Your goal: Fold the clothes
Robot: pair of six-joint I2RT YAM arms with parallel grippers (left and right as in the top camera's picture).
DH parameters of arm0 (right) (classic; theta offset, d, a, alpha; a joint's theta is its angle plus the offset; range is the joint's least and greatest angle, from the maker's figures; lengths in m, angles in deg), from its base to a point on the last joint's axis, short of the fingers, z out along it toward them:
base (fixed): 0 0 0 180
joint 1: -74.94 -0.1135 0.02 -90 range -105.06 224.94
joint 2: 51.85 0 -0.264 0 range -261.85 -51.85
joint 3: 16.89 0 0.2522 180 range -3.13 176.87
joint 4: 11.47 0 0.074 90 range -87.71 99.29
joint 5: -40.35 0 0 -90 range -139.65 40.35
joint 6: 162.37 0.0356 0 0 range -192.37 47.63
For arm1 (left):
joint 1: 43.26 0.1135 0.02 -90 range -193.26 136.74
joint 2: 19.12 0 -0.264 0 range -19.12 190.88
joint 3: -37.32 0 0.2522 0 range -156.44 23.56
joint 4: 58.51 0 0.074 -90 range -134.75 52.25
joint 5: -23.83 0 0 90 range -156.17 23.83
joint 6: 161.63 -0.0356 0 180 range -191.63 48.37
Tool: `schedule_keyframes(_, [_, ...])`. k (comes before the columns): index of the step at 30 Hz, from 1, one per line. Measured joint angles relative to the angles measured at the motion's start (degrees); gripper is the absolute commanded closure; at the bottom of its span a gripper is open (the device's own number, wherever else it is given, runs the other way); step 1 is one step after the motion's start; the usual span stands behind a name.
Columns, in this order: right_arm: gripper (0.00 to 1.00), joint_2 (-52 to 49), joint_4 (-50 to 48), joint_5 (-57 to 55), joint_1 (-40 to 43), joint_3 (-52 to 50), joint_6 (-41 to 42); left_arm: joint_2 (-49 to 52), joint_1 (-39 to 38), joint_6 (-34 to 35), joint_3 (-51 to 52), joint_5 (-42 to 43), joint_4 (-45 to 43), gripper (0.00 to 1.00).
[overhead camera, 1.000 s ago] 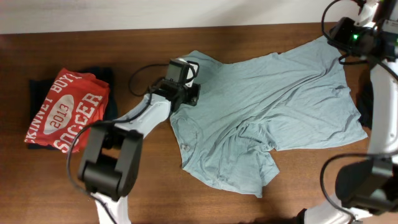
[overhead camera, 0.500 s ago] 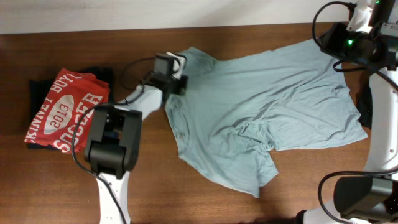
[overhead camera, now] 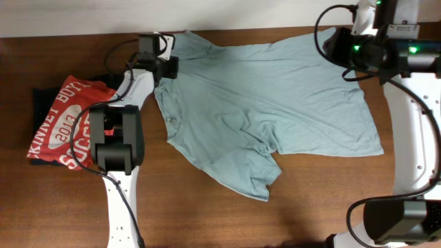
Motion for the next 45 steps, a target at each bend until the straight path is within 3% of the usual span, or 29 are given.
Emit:
schedule_keyframes(2, [0.68, 0.0, 0.7, -1.4, -0.7, 0.0, 0.0, 0.9, 0.7, -0.8, -3.6, -1.0, 4.2, 0.97])
schedule_keyframes(8, [0.49, 0.0, 3.7, -6.8, -1.0, 0.0, -0.2, 1.8, 3.2, -2.3, -16.3, -2.4, 21.0, 0.72])
schedule_keyframes(13, [0.33, 0.0, 4.7, -10.2, -1.0, 0.0, -0.5, 1.8, 3.0, -2.3, -30.1, -0.6, 39.0, 0.72])
schedule_keyframes(18, [0.34, 0.0, 6.3, -11.0, 0.0, 0.0, 0.4, 1.6, 0.9, -2.3, -45.8, 0.2, 57.4, 0.76])
schedule_keyframes(24, [0.40, 0.2, 11.8, -10.3, 3.7, 0.0, 0.7, -3.5, -1.1, -2.5, -53.4, -4.0, 73.1, 0.78])
schedule_keyframes(28, [0.38, 2.3, 14.8, -10.0, 5.1, 0.0, -0.5, -12.6, -0.9, -2.5, -53.8, -8.6, 79.0, 0.78])
schedule_keyframes(35, [0.30, 10.6, 15.7, -9.8, 5.1, 0.0, -1.3, -30.1, -2.5, -2.5, -51.5, -9.0, 78.8, 0.72])
schedule_keyframes(37, [0.29, 12.8, 16.1, -9.8, 5.1, 0.0, -1.4, -36.2, -4.4, -2.5, -46.7, -9.4, 78.9, 0.71])
schedule_keyframes(39, [0.18, 14.2, 17.1, -9.7, 5.1, 0.0, -1.4, -41.5, -6.4, -2.3, -40.0, -9.7, 78.9, 0.71])
schedule_keyframes(45, [0.16, 12.9, 18.6, -9.4, 5.1, 0.0, -1.4, -49.8, -12.9, -0.9, -11.8, -7.9, 74.6, 0.71])
